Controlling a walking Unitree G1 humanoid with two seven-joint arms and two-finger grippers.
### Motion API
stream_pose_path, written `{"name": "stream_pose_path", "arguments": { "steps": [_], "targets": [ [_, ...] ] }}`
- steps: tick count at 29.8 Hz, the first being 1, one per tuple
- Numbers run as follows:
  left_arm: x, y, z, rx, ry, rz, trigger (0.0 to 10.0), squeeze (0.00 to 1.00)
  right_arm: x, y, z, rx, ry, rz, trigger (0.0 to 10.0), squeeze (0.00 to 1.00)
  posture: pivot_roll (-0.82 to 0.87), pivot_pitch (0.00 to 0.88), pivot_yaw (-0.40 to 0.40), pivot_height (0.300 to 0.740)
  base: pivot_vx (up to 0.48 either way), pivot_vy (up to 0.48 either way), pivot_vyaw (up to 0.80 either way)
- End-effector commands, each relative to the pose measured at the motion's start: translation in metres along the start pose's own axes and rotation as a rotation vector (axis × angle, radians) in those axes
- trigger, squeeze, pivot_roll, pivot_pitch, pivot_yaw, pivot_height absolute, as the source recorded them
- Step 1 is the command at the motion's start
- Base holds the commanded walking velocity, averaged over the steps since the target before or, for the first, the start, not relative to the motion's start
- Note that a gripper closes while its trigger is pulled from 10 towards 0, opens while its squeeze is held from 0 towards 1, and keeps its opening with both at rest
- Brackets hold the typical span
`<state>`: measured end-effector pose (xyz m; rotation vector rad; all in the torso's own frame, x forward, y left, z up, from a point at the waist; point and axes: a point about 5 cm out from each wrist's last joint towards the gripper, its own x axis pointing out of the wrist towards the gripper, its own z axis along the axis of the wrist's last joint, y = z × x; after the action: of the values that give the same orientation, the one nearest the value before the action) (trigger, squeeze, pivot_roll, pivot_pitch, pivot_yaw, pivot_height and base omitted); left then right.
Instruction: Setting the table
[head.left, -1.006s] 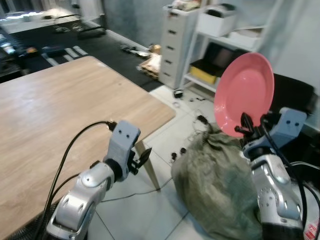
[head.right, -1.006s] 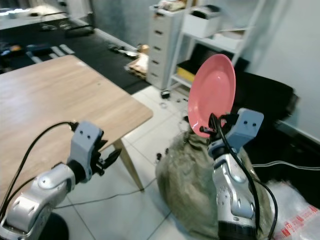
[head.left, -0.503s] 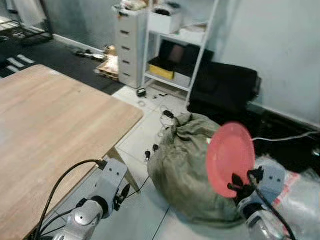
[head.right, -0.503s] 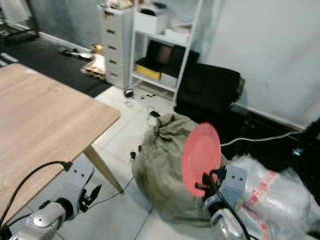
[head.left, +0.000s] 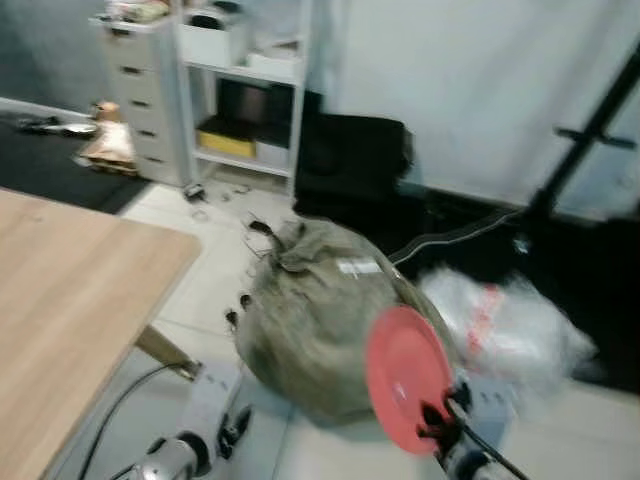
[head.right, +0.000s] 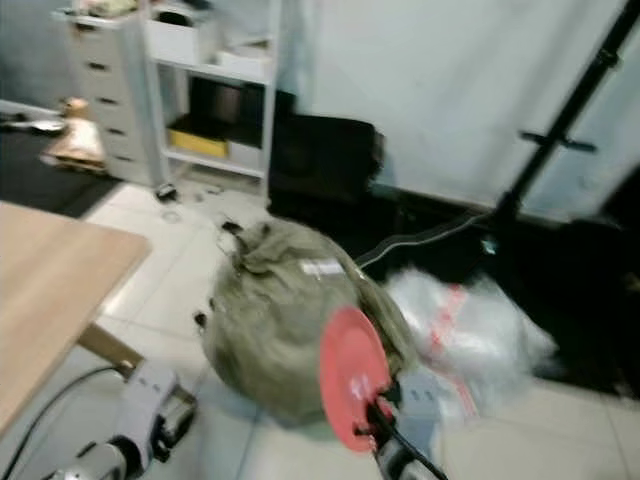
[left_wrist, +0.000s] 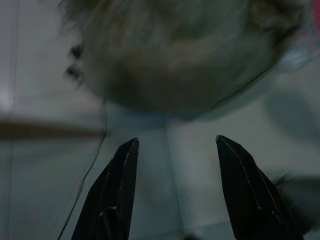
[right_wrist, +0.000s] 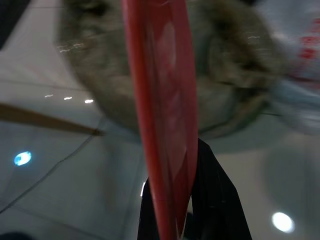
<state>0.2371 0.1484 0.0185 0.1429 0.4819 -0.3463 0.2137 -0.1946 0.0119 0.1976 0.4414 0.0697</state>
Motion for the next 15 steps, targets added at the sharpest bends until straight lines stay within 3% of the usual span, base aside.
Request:
{"name": "stream_pose_path", "arguments": {
  "steps": [1,15],
  "targets": [
    [-0.0019,-0.0011,-0.0107,-0.019,0.023,0.0,10.0,0.0,0.0012,-0.0008,0.0022,0.007,-0.02,-0.005,10.0,0.0,-0.07,0.0,0.029,0.74,0.0,0.0,-0.8],
    [0.0034,-0.0005,-0.017,-0.02,0.01,-0.009,10.0,0.0,0.0021,0.0017,-0.0046,0.035,-0.019,-0.007,10.0,0.0,-0.08,0.0,0.041,0.74,0.0,0.0,-0.8]
  ]
}}
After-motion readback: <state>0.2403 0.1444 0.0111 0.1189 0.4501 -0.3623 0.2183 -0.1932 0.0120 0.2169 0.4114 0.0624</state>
